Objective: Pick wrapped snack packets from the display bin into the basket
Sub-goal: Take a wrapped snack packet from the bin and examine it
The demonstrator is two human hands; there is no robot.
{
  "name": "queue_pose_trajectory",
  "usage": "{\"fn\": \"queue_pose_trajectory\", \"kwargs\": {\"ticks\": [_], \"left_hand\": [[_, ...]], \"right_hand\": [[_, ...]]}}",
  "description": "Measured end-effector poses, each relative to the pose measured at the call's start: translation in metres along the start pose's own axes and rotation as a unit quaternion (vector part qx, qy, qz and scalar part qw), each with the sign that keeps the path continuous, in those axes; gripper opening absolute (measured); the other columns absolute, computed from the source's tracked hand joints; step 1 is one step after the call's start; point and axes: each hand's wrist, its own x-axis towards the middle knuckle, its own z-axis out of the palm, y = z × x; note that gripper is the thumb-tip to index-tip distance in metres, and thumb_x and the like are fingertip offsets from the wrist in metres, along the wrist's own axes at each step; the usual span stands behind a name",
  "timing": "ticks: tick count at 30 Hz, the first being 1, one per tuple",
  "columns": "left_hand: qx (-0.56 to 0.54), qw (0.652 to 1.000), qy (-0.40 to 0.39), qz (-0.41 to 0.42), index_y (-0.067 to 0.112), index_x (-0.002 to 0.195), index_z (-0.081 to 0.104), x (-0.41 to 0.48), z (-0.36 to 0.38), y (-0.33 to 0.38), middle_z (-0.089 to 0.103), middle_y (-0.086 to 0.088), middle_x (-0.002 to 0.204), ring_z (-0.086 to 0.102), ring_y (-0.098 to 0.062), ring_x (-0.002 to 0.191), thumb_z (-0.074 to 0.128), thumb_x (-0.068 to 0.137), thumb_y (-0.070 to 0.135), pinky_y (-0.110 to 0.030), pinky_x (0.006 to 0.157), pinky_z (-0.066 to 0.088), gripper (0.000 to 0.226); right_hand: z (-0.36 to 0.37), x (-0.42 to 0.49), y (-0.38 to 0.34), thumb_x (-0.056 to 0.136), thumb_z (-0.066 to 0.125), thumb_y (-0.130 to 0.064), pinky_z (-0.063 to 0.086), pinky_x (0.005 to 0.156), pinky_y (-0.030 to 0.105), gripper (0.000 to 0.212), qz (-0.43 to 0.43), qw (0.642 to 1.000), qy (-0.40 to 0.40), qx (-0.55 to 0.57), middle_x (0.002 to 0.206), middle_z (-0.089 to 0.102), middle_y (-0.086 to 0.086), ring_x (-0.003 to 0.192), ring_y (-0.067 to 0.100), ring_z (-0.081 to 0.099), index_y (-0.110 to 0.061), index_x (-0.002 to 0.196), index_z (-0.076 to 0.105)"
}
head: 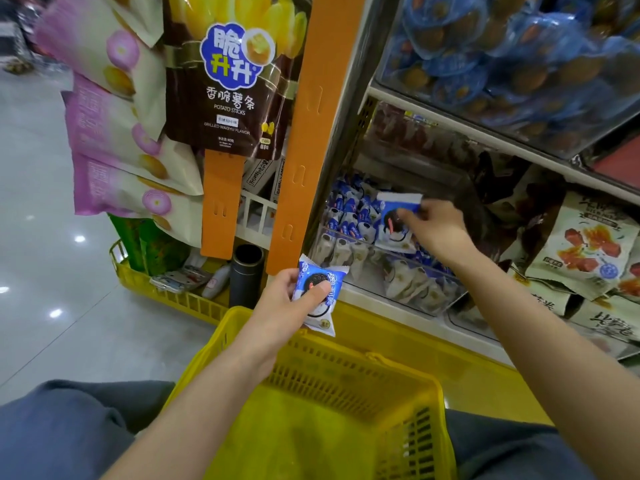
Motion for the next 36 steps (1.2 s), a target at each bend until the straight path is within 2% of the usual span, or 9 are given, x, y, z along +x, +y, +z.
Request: {"fn": "queue_pose_trajectory", "kwargs": {"ticks": [6,10,13,17,22,26,29,32,36], "left_hand": [[-0.012,1.000,0.014,0.006,0.021,0.117,0.049,0.001,-0.002,0.003,0.067,-0.004,0.105,0.068,-0.012,0.086,0.062,0.086,0.030,-0.019,0.062,0.049,0.035],[-0.014,1.000,0.021,0.009,0.022,0.117,0.049,0.004,-0.003,0.006,0.066,-0.003,0.105,0.067,-0.010,0.084,0.061,0.086,0.029,-0.015,0.058,0.048,0.034],[-0.016,1.000,0.025,0.011,0.022,0.118,0.049,0.005,-0.002,0.006,0.066,-0.002,0.104,0.067,-0.009,0.082,0.061,0.086,0.029,-0.014,0.056,0.048,0.035],[-0.019,0.999,0.024,0.012,0.019,0.119,0.049,0.006,0.000,0.004,0.067,-0.002,0.103,0.067,-0.009,0.082,0.062,0.087,0.028,-0.013,0.054,0.047,0.036],[-0.014,1.000,0.020,0.011,0.019,0.121,0.048,0.007,0.001,0.005,0.066,-0.003,0.105,0.067,-0.009,0.083,0.061,0.087,0.029,-0.013,0.053,0.047,0.037],[-0.022,1.000,0.014,0.001,0.022,0.117,0.049,0.006,0.003,0.004,0.066,-0.002,0.105,0.067,-0.006,0.081,0.055,0.091,0.033,-0.014,0.055,0.047,0.028],[-0.031,0.999,0.008,-0.011,0.021,0.110,0.050,0.005,0.005,0.000,0.066,-0.006,0.105,0.067,-0.009,0.079,0.052,0.093,0.032,-0.014,0.052,0.044,0.020],[-0.015,1.000,-0.008,-0.005,0.018,0.103,0.050,0.004,0.009,-0.006,0.067,-0.007,0.098,0.067,-0.003,0.063,0.053,0.093,0.027,-0.010,0.041,0.039,0.014],[0.016,0.999,-0.037,0.013,0.018,0.103,0.053,0.003,0.013,-0.020,0.068,-0.004,0.097,0.069,-0.006,0.078,0.055,0.092,0.019,-0.013,0.054,0.048,0.011]], "right_hand": [[0.024,0.019,0.011,0.084,0.066,-0.034,0.053,0.081,0.049,0.045,0.001,0.987,-0.116,-0.109,0.094,0.065,0.026,0.085,0.036,0.064,0.007,0.102,0.062],[0.038,0.026,0.009,0.083,0.066,-0.038,0.031,0.044,0.029,0.045,-0.038,0.981,-0.118,-0.151,0.050,0.040,0.008,0.045,0.018,0.041,-0.010,0.054,0.046],[0.046,0.034,0.007,0.087,0.061,-0.037,0.025,0.043,0.026,0.052,-0.033,0.978,-0.126,-0.163,0.042,0.035,0.001,0.040,0.014,0.036,-0.013,0.049,0.037],[0.040,0.040,0.005,0.093,0.047,-0.045,0.037,0.053,0.020,0.049,0.019,0.944,-0.276,-0.180,0.050,0.065,-0.001,0.043,0.002,0.058,-0.015,0.055,0.047],[0.027,0.035,0.006,0.090,0.054,-0.042,0.047,0.053,0.020,0.036,0.033,0.948,-0.302,-0.088,0.076,0.065,0.016,0.061,0.007,0.069,-0.012,0.071,0.053],[0.031,0.007,0.004,0.092,0.053,-0.037,0.052,0.076,0.031,0.026,-0.016,0.992,-0.115,-0.057,0.097,0.066,0.005,0.087,0.017,0.063,-0.016,0.102,0.063],[0.029,-0.039,-0.001,0.092,0.052,-0.032,0.054,0.071,0.026,0.016,-0.140,0.987,0.016,0.081,0.085,0.065,-0.006,0.076,0.008,0.062,-0.022,0.097,0.064],[0.038,-0.086,-0.001,0.088,0.049,-0.045,0.052,0.068,0.027,0.021,-0.113,0.974,-0.074,0.181,0.082,0.066,-0.004,0.075,0.009,0.061,-0.030,0.090,0.064],[0.054,-0.112,0.005,0.088,0.059,-0.021,0.054,0.070,0.026,0.011,-0.050,0.941,-0.178,0.284,0.081,0.069,0.007,0.072,0.011,0.062,-0.022,0.082,0.068]]}}
